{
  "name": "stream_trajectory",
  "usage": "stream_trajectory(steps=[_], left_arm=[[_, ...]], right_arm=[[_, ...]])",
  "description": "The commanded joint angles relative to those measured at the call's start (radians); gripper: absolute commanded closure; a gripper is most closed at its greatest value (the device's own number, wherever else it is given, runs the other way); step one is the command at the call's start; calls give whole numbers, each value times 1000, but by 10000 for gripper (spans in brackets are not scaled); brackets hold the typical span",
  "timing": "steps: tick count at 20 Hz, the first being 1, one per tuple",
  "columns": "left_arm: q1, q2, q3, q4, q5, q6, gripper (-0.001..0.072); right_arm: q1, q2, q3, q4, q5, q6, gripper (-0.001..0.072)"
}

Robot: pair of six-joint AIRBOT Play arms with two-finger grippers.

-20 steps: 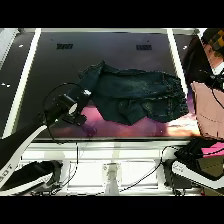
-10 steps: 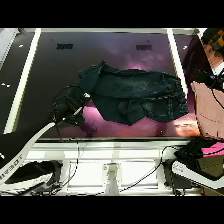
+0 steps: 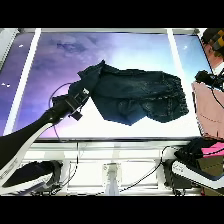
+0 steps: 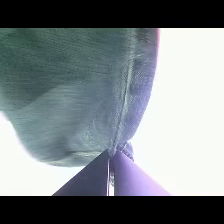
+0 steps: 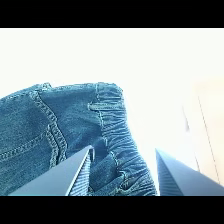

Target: Fold the clothes and pants, and hang the long-sleeved shirts on hangers.

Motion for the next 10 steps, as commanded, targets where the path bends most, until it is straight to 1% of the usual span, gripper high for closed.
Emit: stream_trajectory(steps=[1,3,5,8,10], left_arm=[[23,178,71,132,50,26,679],[102,285,100,202,207,26,679],[237,348,101,216,463,26,680],[436,337,101,212,856,26,680],[531,281,101,212,1027,26,680]], right_arm=[[-1,0,0,-3,0,0,265],[-1,0,0,-3,8,0,265],[-1,0,0,-3,24,0,265],[-1,0,0,-3,52,0,265],[0,0,0,-2,75,0,264]])
